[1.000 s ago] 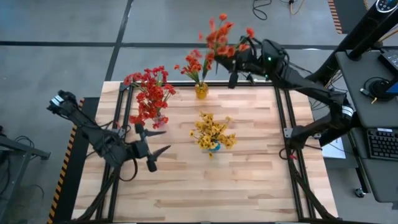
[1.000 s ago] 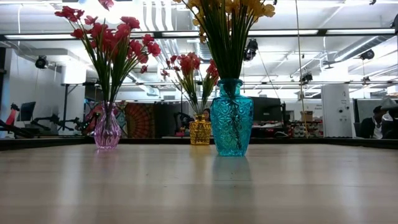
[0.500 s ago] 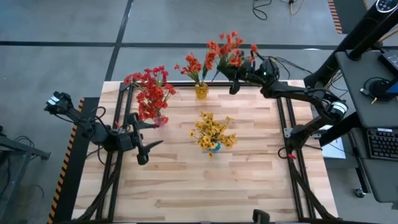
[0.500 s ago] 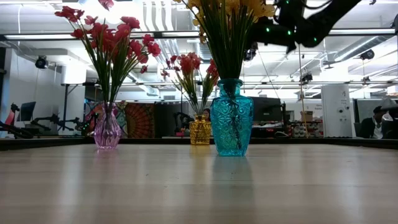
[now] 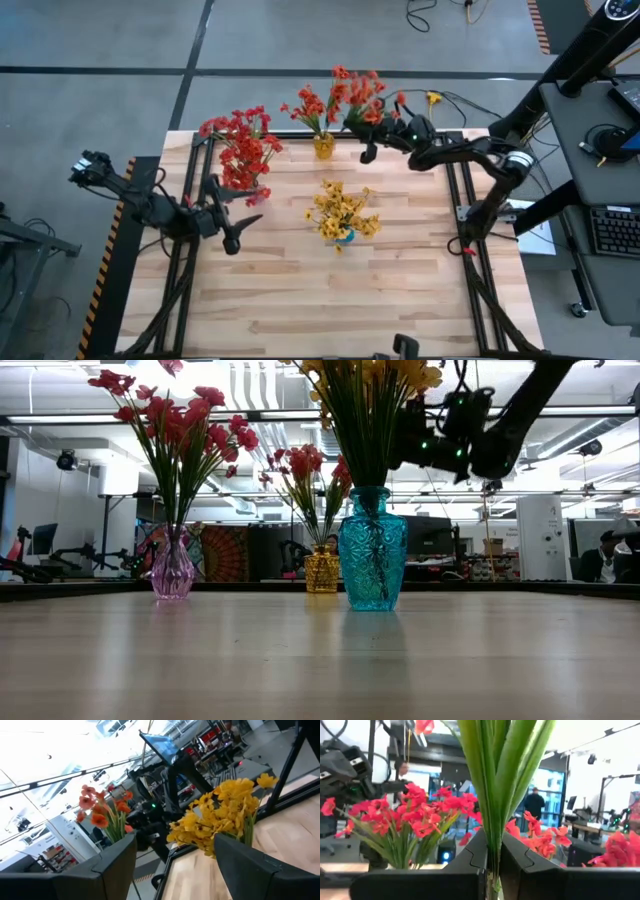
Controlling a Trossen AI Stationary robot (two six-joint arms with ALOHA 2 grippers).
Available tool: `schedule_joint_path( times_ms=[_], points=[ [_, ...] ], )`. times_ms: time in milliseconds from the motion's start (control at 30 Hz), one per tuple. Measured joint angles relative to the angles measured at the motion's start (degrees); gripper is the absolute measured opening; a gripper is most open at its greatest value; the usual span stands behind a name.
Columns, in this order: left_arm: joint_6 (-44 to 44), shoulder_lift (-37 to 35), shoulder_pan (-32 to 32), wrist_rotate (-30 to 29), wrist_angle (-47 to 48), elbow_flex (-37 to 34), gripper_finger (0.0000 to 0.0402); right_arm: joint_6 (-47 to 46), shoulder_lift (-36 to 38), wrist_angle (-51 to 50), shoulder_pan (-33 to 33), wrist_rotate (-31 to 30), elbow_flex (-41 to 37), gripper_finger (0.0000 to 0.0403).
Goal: Sort flowers into vase by color
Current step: Put the orange flowers into the yellow vase
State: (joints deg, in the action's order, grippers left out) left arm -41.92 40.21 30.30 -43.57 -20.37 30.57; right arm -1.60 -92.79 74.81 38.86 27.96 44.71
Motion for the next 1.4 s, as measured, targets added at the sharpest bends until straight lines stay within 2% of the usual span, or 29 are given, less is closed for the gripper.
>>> schedule_joint_path(
  times_ms=[133,200,300,567,867,1400],
  points=[
    [1.0,-1.2,0.0,-0.2,1.1,0.0,0.0246,-2.0,-6.3,12.9,-0.2,-1.4,0.0,0.0018],
    [1.3,-1.6,0.0,-1.8,1.4,0.0,0.0246,-2.7,-8.1,15.3,-0.3,-3.3,0.2,0.0018],
    [1.4,-1.8,0.0,-4.1,1.7,0.0,0.0246,-1.9,-10.8,14.7,-0.6,-6.6,1.0,0.0018],
    [1.5,-1.9,-0.1,-5.3,1.8,-0.2,0.0246,-2.2,-14.2,14.0,-0.9,-7.2,4.9,0.0018],
    [1.3,-2.1,-0.1,-5.4,1.8,-0.2,0.0246,0.7,-13.9,5.1,-0.9,-7.2,7.6,0.0018],
    [1.3,-2.1,0.0,-5.4,2.2,-0.3,0.0246,3.8,-13.9,1.3,-0.9,-7.6,7.7,0.0018]
  ],
)
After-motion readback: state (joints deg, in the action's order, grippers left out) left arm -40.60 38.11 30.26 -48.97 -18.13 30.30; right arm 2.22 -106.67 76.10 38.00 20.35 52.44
